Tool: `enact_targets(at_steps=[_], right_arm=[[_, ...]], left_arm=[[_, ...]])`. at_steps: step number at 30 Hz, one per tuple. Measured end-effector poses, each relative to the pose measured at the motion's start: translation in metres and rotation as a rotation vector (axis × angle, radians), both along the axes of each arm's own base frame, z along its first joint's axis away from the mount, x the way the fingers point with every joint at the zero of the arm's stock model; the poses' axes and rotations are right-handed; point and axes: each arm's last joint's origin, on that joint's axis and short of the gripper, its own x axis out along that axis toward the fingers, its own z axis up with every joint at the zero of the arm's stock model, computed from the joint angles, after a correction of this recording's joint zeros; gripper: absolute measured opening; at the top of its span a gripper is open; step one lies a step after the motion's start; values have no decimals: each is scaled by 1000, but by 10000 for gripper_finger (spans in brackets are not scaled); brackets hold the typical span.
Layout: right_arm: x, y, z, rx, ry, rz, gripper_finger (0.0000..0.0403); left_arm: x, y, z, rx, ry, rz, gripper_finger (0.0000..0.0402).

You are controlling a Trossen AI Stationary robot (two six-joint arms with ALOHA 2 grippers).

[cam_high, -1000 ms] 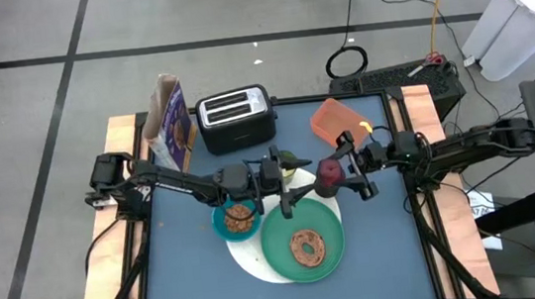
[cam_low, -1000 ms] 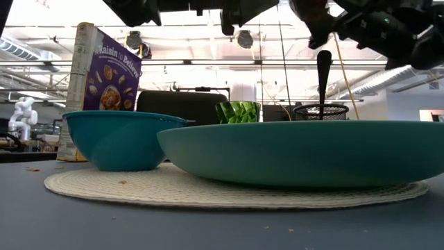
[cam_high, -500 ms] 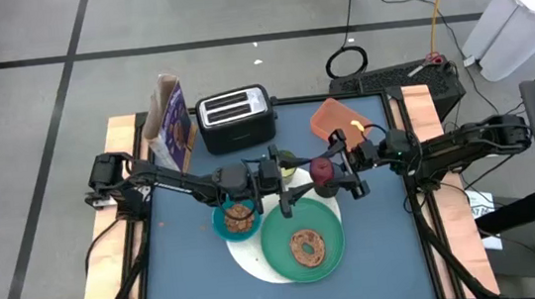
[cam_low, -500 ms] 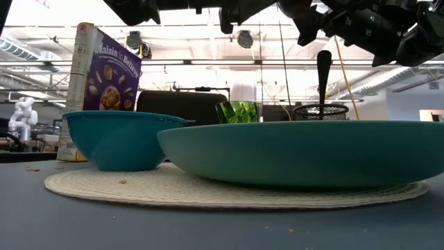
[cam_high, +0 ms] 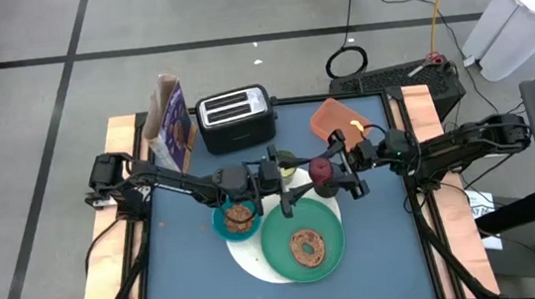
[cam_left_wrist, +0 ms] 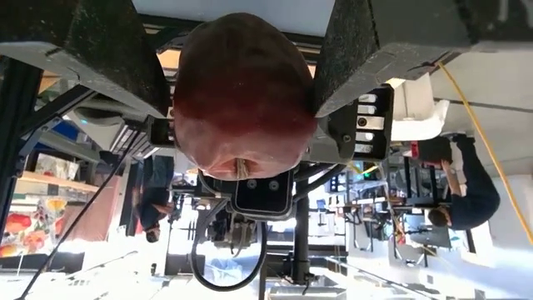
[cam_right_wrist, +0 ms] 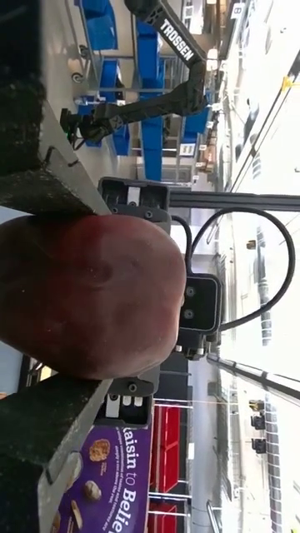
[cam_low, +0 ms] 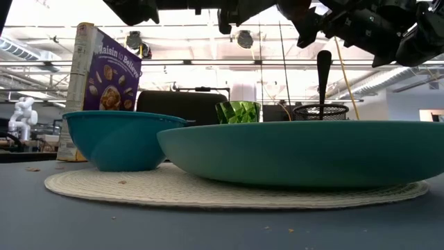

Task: Arrange a breakfast setting
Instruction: Put the red apple on the white mat

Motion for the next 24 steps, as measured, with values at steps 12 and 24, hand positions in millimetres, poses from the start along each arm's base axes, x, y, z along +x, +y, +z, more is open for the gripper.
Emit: enact_targets(at_steps=[12, 24], right_arm=[[1, 1, -4, 19, 56, 58, 272], [1, 2, -3, -7, 40, 55, 272]], left_arm=[[1, 0, -2, 9, 12, -4, 303], [1, 0, -2, 19, 10, -44, 291]])
